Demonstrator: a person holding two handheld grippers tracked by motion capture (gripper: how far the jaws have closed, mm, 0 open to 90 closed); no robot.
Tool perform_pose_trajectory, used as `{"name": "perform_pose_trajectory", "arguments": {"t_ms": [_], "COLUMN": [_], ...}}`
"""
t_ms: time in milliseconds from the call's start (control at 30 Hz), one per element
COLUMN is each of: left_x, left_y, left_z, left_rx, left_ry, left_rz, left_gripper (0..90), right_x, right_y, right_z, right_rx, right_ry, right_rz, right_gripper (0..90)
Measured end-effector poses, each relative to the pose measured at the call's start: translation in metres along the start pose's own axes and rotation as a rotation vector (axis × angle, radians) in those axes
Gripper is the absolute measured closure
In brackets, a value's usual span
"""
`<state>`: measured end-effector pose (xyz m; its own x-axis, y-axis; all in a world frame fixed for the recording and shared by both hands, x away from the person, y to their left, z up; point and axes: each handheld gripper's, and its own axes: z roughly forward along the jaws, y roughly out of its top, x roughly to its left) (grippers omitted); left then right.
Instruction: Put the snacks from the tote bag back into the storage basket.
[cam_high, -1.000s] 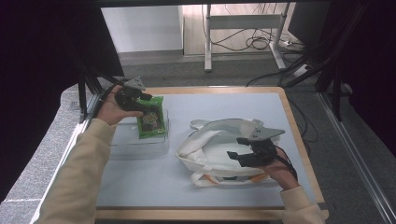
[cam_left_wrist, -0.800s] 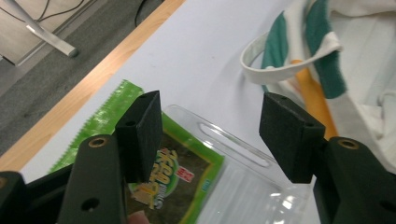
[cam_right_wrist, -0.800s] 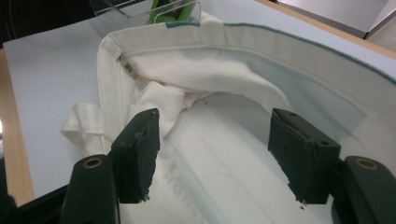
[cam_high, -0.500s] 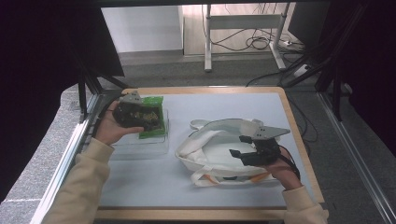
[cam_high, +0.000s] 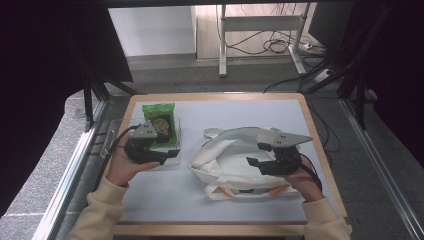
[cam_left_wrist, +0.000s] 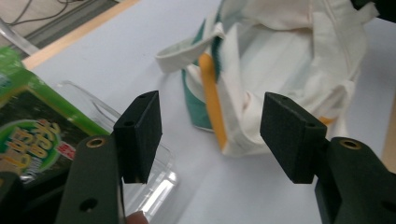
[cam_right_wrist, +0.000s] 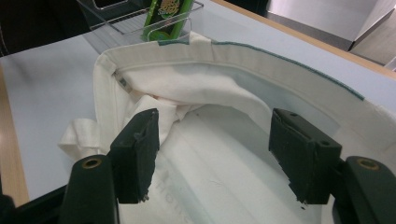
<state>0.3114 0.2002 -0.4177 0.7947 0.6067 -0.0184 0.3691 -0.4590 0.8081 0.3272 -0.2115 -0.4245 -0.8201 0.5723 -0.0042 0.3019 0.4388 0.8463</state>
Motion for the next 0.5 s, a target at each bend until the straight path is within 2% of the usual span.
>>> {"name": "perform_pose_trajectory", "arguments": {"t_ms": [167,233,500], "left_x": [-0.01,-0.012,-0.011], "left_y": [-0.011,-0.013,-0.02], "left_z": [-0.001,0.0,0.004], "left_rx": [-0.025,-0.014,-0.007], "left_ry": [-0.041,-0.032,-0.041], "left_rz": [-0.019,-0.013,-0.03], "left_gripper": [38.1,37.9,37.5], "right_x": [-0.001,-0.001,0.001], "right_y": [0.001,0.001,0.0], "right_z": [0.001,0.002,0.004], "right_rx": [0.003,0.005,0.008], "right_ry": [-0.006,-0.006,-0.006], "right_rz": [0.003,0.004,-0.004], "right_gripper": [33.4,33.3,33.1]}}
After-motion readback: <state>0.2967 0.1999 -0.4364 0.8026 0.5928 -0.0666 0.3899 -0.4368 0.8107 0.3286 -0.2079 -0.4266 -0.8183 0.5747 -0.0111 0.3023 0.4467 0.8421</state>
